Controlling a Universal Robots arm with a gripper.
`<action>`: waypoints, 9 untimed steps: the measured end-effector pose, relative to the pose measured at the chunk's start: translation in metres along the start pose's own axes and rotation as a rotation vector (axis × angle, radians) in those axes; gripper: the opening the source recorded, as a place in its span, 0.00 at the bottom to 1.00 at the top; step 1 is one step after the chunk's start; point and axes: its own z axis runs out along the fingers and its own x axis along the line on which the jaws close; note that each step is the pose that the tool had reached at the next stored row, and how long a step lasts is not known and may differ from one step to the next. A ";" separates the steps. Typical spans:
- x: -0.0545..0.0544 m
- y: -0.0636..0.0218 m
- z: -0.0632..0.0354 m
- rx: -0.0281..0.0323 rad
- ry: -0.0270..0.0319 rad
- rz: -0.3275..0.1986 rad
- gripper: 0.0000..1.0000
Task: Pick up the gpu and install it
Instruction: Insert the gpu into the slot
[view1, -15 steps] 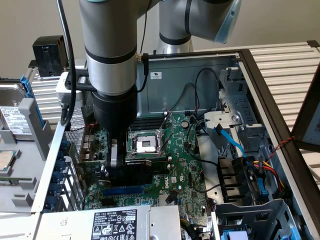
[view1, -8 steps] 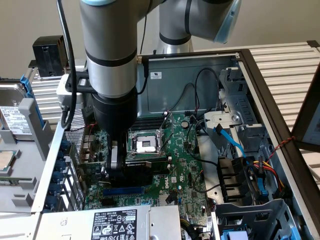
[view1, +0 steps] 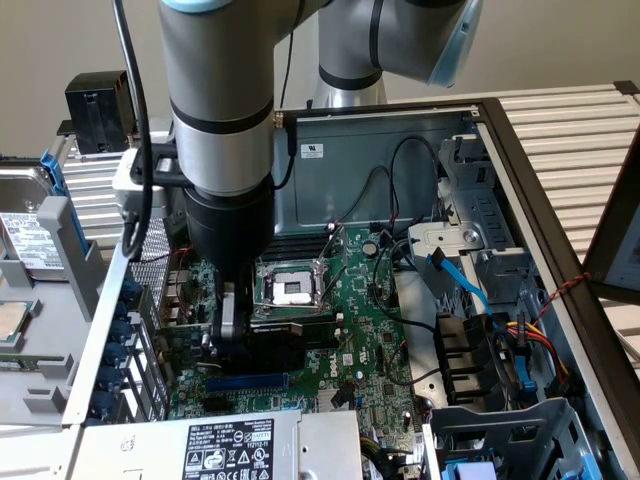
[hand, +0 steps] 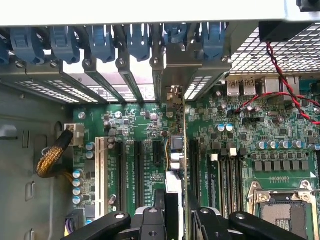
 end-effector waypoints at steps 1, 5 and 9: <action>0.000 0.0003 0.0000 0.0000 0.0000 0.000 0.27; 0.000 0.0008 0.0000 0.0000 0.0000 0.000 0.27; -0.002 0.0011 0.0002 0.0000 -0.0002 0.000 0.27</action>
